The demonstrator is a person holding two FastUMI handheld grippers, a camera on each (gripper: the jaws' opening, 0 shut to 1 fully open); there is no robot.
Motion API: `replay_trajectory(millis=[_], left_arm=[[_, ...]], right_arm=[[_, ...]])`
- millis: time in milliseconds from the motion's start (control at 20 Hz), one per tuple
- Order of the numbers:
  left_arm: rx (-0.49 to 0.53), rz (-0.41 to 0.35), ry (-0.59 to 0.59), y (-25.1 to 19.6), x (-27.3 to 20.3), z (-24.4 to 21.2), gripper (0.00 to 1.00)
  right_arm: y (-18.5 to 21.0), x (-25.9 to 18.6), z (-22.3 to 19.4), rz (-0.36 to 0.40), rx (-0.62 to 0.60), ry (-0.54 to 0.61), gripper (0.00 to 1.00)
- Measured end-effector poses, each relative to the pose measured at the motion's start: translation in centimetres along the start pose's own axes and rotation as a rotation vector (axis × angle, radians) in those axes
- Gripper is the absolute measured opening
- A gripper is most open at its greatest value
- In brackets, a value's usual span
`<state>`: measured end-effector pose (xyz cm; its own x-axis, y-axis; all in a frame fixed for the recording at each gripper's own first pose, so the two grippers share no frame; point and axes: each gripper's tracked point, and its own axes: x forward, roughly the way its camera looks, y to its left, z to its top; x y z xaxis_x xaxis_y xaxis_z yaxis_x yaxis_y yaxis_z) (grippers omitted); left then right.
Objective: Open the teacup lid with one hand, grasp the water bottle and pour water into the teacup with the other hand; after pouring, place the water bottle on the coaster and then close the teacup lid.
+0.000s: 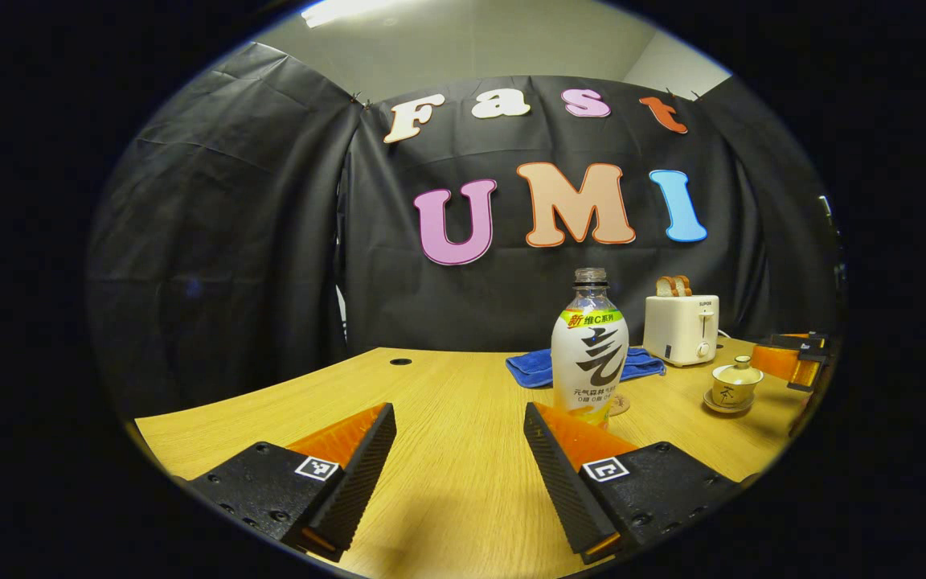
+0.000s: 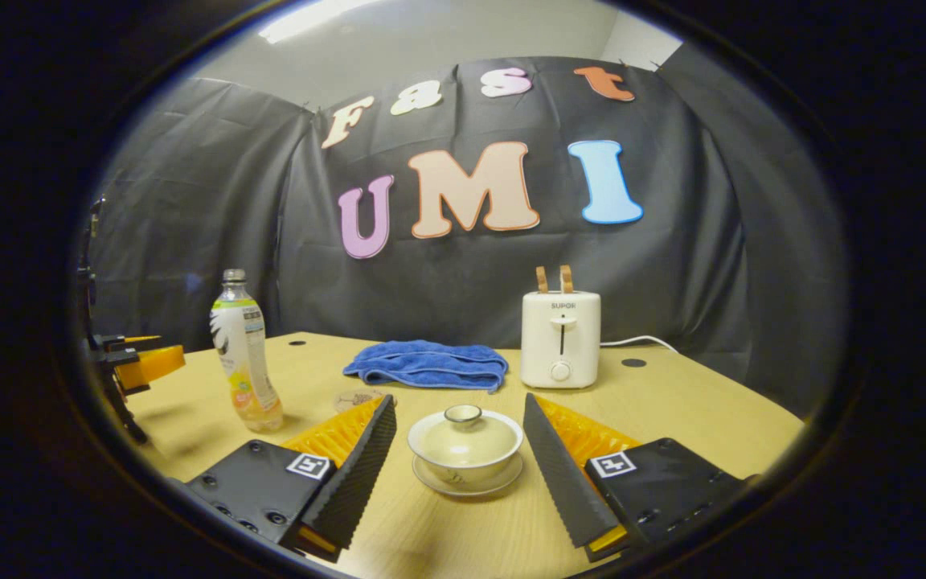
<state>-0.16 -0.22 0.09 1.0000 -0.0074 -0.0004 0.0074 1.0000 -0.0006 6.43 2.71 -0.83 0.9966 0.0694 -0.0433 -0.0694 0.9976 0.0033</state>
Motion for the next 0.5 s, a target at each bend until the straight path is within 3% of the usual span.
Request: replay_trajectory(millis=[400,500], left_arm=[[0.000,0.001,0.000,-0.2,0.0,-0.1,0.94],[0.000,0.001,-0.001,-0.1,0.0,-0.1,0.94]], right_arm=[[0.2,3.4,-1.3,-0.015,-0.007,0.091,0.98],[0.0,4.1,-1.8,-0.027,-0.011,0.120,0.86]])
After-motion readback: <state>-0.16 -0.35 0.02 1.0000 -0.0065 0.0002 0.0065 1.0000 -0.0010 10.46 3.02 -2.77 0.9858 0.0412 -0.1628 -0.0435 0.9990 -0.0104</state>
